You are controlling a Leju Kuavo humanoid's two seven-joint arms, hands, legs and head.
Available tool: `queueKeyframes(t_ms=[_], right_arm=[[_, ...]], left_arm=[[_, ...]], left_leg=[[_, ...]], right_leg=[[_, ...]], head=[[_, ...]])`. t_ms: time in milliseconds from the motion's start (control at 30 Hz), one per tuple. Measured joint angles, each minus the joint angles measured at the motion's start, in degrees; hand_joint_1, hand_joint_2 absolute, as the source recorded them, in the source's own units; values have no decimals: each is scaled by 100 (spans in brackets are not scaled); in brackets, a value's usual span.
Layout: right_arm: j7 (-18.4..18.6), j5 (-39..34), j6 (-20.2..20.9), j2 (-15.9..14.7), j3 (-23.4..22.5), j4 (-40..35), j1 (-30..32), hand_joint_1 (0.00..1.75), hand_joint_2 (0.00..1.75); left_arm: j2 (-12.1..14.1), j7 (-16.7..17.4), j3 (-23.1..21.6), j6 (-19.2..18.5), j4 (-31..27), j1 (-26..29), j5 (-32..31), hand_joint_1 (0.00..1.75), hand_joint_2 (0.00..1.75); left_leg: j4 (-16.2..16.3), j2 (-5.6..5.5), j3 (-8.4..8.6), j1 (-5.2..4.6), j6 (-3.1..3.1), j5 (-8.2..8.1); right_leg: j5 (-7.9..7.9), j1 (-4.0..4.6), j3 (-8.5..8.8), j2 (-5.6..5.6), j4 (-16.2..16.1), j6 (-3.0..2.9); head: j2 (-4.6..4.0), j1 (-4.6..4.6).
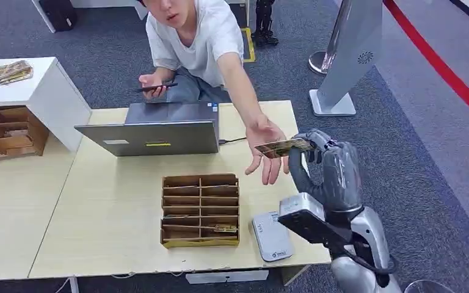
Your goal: Pass the card to the sensor for recognition and then transmit it.
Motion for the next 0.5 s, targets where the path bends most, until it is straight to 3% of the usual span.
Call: queueKeyframes(t_ms=[33, 167, 400, 433, 467, 500], right_arm=[[170, 65, 70, 72, 13, 208, -77, 175, 175], [161, 260, -69, 398, 46, 1161, -318, 175, 175], [331, 493, -62, 636, 59, 1861, -471, 175, 175], [355, 552, -60, 653, 59, 1907, -475, 54, 175], [384, 613, -53, 668, 59, 1955, -481, 0, 175], [401, 680, -38, 677, 59, 1999, -487, 0, 175]], left_arm=[[0, 85, -57, -74, -13, -19, -90, 0, 0], [-20, 249, -256, -208, -63, -75, -225, 0, 0], [-24, 338, -400, -264, -68, -111, -264, 0, 0], [-24, 338, -404, -269, -68, -113, -264, 0, 0], [-24, 343, -411, -269, -68, -115, -264, 0, 0], [-24, 349, -422, -271, -68, -117, -264, 0, 0]], left_leg=[[0, 1, 1, 1, 0, 0], [0, -2, 1, 2, -2, 1], [0, -2, -2, 2, -2, 1], [0, -2, -2, 2, -2, 1], [0, -2, -2, 2, -2, 1], [0, -2, -2, 2, -2, 1]], right_leg=[[1, 1, 0, 0, 1, 0], [1, 2, 0, 0, 1, -1], [0, 2, -1, 0, 1, 0], [0, 2, -1, 0, 1, 0], [0, 2, -2, 0, 0, 0], [0, 2, -2, 0, 0, 0]], head=[[0, 0], [0, 0], [0, 2], [0, 0], [0, 0], [0, 0]])
